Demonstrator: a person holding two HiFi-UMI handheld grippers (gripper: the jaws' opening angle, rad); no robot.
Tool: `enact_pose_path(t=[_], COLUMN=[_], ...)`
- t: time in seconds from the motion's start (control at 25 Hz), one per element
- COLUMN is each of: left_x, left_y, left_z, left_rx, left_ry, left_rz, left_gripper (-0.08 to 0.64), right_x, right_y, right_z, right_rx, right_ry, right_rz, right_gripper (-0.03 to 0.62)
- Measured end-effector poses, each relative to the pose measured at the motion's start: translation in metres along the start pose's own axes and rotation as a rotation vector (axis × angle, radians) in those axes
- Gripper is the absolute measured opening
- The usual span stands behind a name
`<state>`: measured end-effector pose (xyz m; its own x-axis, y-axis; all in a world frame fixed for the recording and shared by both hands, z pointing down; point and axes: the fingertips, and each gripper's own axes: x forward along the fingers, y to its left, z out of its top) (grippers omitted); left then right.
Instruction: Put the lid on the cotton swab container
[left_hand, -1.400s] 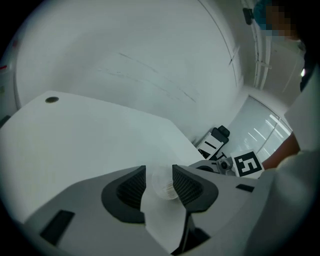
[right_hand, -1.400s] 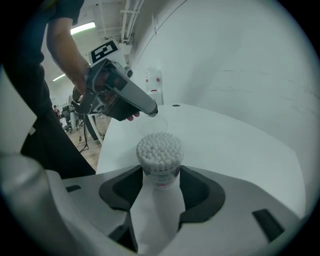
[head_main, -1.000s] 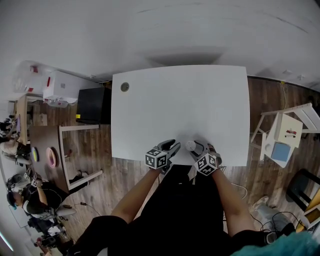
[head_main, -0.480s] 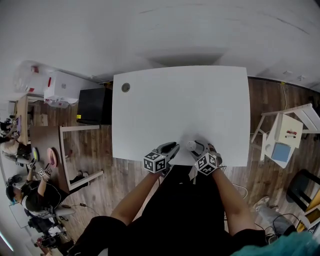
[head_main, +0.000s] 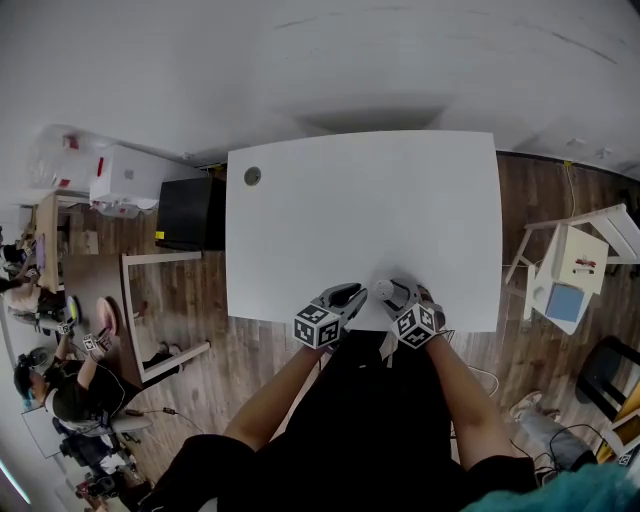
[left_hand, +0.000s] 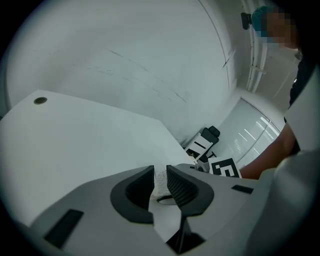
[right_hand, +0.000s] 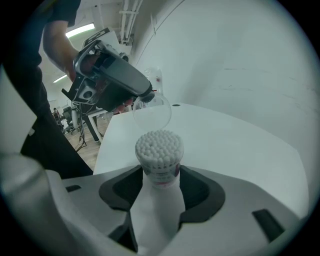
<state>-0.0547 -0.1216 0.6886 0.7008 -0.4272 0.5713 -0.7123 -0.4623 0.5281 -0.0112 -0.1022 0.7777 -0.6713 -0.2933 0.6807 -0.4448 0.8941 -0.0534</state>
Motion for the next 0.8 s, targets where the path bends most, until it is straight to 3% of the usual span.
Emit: enact_pose_path(t=[0.28, 0.64, 0.8], left_x=[0.008, 0.024, 0.032], left_y=[-0.012, -0.035, -0.038], left_z=[0.004, 0.002, 0.001], left_rx=[0.082, 0.092, 0.147], left_ry=[0.011, 0.051, 0.078], left_rz=[0.01, -0.076, -0.073], left_gripper=[0.086, 0.086, 0.086], right_x=[0.003, 0.004, 0.006], right_y=[0.0, -0.005, -0.005], right_z=[-0.002, -0.002, -0.002], right_rx=[-0.002, 0.002, -0.003], right_ry=[0.013, 0.006, 0.007], right_rz=[0.007, 0.027, 0.034], right_gripper=[0.25, 0.25, 0.25])
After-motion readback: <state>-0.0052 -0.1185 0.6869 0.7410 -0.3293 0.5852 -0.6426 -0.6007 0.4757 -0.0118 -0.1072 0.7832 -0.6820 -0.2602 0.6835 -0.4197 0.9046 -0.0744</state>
